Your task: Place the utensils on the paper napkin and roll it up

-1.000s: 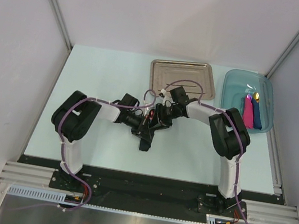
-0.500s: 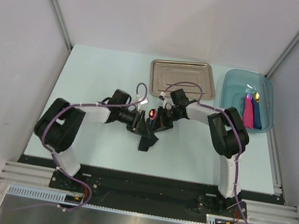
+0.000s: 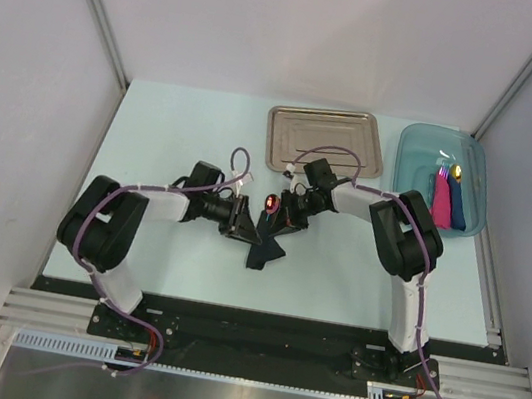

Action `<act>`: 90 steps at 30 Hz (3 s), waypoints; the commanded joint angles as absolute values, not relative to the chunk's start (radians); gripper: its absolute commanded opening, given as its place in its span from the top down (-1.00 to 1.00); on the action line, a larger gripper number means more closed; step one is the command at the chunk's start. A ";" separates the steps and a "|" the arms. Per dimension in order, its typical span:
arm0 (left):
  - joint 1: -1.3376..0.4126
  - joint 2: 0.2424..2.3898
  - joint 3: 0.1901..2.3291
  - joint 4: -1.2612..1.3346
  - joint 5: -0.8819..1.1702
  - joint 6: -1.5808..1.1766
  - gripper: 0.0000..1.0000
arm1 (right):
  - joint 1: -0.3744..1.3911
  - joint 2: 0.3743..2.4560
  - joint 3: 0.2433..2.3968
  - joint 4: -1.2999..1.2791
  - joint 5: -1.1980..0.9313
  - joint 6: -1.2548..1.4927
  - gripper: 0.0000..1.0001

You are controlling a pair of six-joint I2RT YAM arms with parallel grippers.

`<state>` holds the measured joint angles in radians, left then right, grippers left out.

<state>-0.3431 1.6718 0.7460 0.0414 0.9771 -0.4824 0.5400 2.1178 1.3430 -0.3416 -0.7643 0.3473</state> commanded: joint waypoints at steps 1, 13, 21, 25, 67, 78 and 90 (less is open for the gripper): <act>-0.393 1.707 0.785 0.038 1.048 -0.485 0.41 | 0.532 2.169 1.327 -0.367 -0.652 0.334 1.00; -0.408 1.910 0.831 -0.206 0.973 -0.341 0.62 | 0.531 2.178 1.330 -0.353 -0.621 0.345 1.00; -0.390 1.979 0.815 -0.161 0.989 -0.354 0.78 | 0.512 2.125 1.328 -0.336 -0.676 0.370 0.74; -0.387 1.983 0.818 -0.173 0.965 -0.341 0.86 | 0.497 2.073 1.327 -0.342 -0.718 0.373 0.39; -0.396 1.747 0.822 0.071 1.023 -0.492 0.51 | 0.540 2.195 1.367 -0.466 -0.701 0.195 1.00; -0.451 1.880 0.807 -0.026 0.996 -0.394 0.60 | 0.535 2.181 1.362 -0.459 -0.696 0.219 1.00; -0.426 1.979 0.821 -0.063 0.959 -0.383 0.78 | 0.515 2.060 1.302 -0.361 -0.749 0.399 0.19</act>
